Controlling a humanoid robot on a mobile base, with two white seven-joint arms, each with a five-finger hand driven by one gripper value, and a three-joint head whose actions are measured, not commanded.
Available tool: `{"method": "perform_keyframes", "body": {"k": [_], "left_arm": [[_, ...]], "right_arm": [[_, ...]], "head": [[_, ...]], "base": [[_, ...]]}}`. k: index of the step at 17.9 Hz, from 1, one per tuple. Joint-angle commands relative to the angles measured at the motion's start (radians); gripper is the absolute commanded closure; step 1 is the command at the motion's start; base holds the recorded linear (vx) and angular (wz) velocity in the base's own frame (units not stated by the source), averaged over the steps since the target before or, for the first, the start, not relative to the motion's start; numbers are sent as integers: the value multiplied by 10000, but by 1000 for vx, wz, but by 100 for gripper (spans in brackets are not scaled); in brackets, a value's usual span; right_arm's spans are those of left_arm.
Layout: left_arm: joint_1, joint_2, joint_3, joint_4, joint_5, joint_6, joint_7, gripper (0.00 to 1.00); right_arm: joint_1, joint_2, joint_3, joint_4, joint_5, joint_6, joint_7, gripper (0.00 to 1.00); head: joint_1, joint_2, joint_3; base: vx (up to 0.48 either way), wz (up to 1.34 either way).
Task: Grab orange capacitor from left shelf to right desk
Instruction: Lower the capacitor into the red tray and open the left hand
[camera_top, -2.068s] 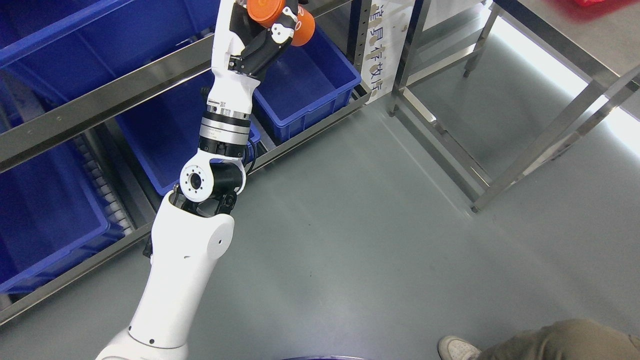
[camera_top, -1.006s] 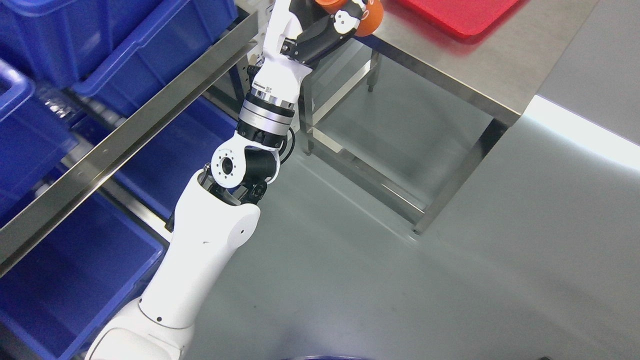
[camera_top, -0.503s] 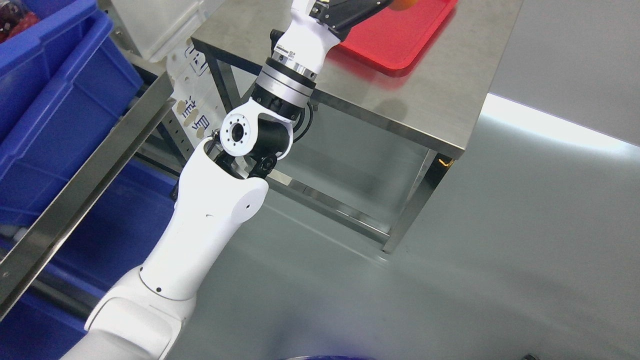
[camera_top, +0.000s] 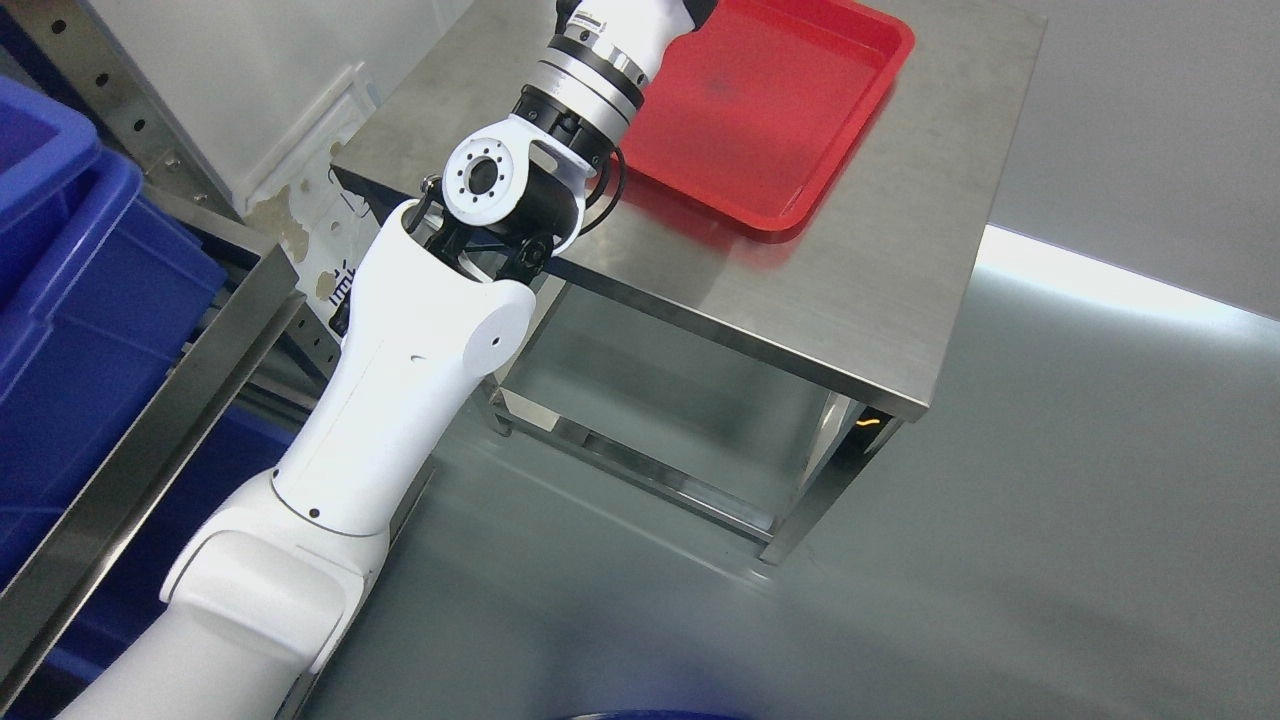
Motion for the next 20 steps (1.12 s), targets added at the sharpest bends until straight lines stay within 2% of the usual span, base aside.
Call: {"method": "perform_keyframes", "body": {"k": [1,6,8,14,18,20], "left_arm": [[-496,175,-347,2372,-279,158,-11,97],[-435,175,-1695,4333,-295,-239,-11,95],[-465,175,-1866,5209,-310,-470,-11,95],[-404,175,-1897,6224,-402,-946,5,93],[-374,175,-2111,6912,-601,-1007,35,85],[-373,175,-2127,6976,-571,-1282,35,85]], "right_arm": [[190,-178,-123,-175,31,11,-5,0],[190,-178,-123,-175,31,11,-5,0],[190,-178,-123,-175,31,11,-5,0],[190,-178,-123,-175,31,11,-5,0],[190,-178,-123,-175,31,11,-5,0],[190,-178,-123,-175,31,11,-5,0]], "head": [[0,0,0],[0,0,0],[0,0,0],[0,0,0],[0,0,0],[0,0,0]], "base": [[221,-69],[164,-77],[128,-54],[67,-25],[9,-1],[-13,0]]}}
